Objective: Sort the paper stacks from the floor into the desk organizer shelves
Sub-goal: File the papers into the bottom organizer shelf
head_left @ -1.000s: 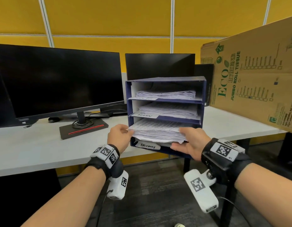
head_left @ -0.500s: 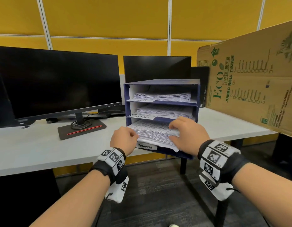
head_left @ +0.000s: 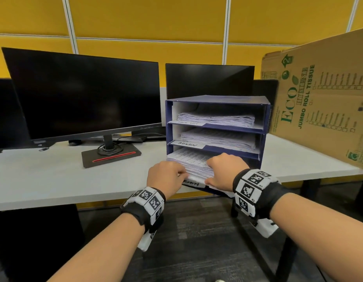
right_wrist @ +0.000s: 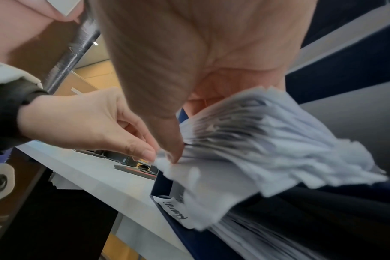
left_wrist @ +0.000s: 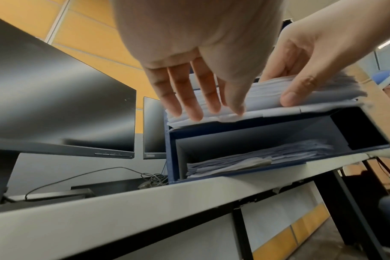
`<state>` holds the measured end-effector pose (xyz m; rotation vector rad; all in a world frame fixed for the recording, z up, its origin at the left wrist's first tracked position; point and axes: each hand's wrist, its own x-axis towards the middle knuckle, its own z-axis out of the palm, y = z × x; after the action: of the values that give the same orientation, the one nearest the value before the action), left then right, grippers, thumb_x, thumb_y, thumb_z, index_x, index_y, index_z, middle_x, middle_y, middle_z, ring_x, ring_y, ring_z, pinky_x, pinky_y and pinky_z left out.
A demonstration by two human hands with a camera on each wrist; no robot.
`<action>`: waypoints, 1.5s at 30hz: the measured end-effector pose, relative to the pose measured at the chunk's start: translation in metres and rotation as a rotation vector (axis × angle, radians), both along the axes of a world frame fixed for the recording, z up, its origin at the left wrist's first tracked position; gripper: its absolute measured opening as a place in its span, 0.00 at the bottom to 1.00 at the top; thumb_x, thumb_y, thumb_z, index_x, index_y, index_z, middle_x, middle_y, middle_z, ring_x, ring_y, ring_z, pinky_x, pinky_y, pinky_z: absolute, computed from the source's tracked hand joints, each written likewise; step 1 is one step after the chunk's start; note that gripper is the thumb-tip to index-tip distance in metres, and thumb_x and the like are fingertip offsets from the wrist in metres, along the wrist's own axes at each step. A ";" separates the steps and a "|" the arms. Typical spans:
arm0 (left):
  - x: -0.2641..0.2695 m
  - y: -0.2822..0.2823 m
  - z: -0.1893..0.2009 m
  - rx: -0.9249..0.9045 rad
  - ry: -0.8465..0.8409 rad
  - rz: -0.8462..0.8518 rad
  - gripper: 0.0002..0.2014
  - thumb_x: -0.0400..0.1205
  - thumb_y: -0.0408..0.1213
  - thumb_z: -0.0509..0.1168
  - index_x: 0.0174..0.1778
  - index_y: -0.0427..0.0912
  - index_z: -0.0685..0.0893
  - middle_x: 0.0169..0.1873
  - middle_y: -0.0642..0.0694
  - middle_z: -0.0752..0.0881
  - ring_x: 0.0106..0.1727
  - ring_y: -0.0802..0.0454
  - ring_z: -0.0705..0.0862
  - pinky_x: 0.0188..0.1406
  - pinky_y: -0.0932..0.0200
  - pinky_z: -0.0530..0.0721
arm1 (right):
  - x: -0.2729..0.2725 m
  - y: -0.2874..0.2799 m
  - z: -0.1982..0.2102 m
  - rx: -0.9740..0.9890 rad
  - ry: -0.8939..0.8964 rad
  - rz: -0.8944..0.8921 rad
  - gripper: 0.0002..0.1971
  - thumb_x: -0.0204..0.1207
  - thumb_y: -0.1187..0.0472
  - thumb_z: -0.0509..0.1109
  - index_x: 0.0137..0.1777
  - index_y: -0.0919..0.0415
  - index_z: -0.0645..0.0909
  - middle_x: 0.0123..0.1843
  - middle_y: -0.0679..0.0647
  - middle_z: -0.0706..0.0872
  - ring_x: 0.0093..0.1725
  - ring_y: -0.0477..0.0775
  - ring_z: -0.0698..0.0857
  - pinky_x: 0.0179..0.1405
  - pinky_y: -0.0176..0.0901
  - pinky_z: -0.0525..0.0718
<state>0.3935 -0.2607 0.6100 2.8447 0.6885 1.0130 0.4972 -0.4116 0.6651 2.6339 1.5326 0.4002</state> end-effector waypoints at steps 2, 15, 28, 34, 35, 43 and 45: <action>0.000 0.002 -0.004 0.074 0.002 -0.044 0.14 0.82 0.57 0.64 0.52 0.57 0.90 0.47 0.58 0.90 0.49 0.56 0.85 0.40 0.63 0.77 | -0.002 0.000 0.002 -0.019 0.000 0.017 0.12 0.78 0.49 0.65 0.44 0.57 0.72 0.45 0.55 0.83 0.44 0.59 0.83 0.41 0.46 0.80; 0.008 0.010 -0.011 0.383 0.004 -0.188 0.03 0.73 0.47 0.76 0.36 0.55 0.90 0.24 0.55 0.84 0.22 0.53 0.82 0.19 0.67 0.72 | -0.009 -0.002 0.015 -0.143 -0.130 0.030 0.08 0.84 0.66 0.55 0.44 0.61 0.71 0.33 0.53 0.69 0.36 0.61 0.74 0.37 0.47 0.73; 0.014 0.001 -0.010 0.429 0.070 -0.079 0.05 0.77 0.49 0.70 0.40 0.55 0.89 0.23 0.54 0.84 0.22 0.52 0.82 0.19 0.67 0.65 | -0.015 -0.007 0.018 -0.163 -0.107 0.015 0.10 0.84 0.61 0.55 0.52 0.63 0.78 0.44 0.58 0.78 0.39 0.60 0.76 0.39 0.47 0.73; 0.017 -0.008 -0.007 0.382 0.210 -0.015 0.16 0.88 0.48 0.50 0.68 0.57 0.78 0.43 0.46 0.88 0.44 0.43 0.86 0.33 0.58 0.70 | -0.015 -0.005 0.018 -0.189 -0.106 0.014 0.07 0.84 0.66 0.55 0.47 0.60 0.73 0.38 0.56 0.73 0.38 0.60 0.75 0.38 0.47 0.74; 0.019 -0.009 -0.006 0.371 0.226 -0.009 0.17 0.89 0.47 0.50 0.70 0.58 0.76 0.46 0.46 0.88 0.47 0.42 0.86 0.34 0.58 0.71 | -0.014 -0.005 0.020 -0.183 -0.110 0.016 0.07 0.84 0.66 0.55 0.46 0.60 0.72 0.36 0.55 0.70 0.37 0.60 0.75 0.38 0.47 0.74; 0.030 -0.019 0.010 0.385 0.312 0.011 0.16 0.87 0.44 0.53 0.68 0.53 0.77 0.49 0.44 0.88 0.50 0.40 0.85 0.38 0.55 0.71 | -0.007 -0.009 0.027 -0.178 -0.124 0.046 0.09 0.84 0.63 0.55 0.53 0.63 0.76 0.51 0.61 0.82 0.39 0.60 0.74 0.39 0.47 0.74; 0.030 -0.022 0.010 0.402 0.315 0.006 0.15 0.85 0.46 0.56 0.64 0.48 0.80 0.53 0.43 0.86 0.53 0.39 0.84 0.41 0.54 0.72 | -0.004 -0.008 0.026 -0.161 -0.131 0.047 0.10 0.85 0.62 0.53 0.52 0.62 0.76 0.51 0.62 0.83 0.38 0.60 0.74 0.39 0.47 0.73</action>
<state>0.4239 -0.2826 0.6202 3.4023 0.5632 0.7854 0.4937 -0.4197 0.6912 2.4050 1.5196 0.4244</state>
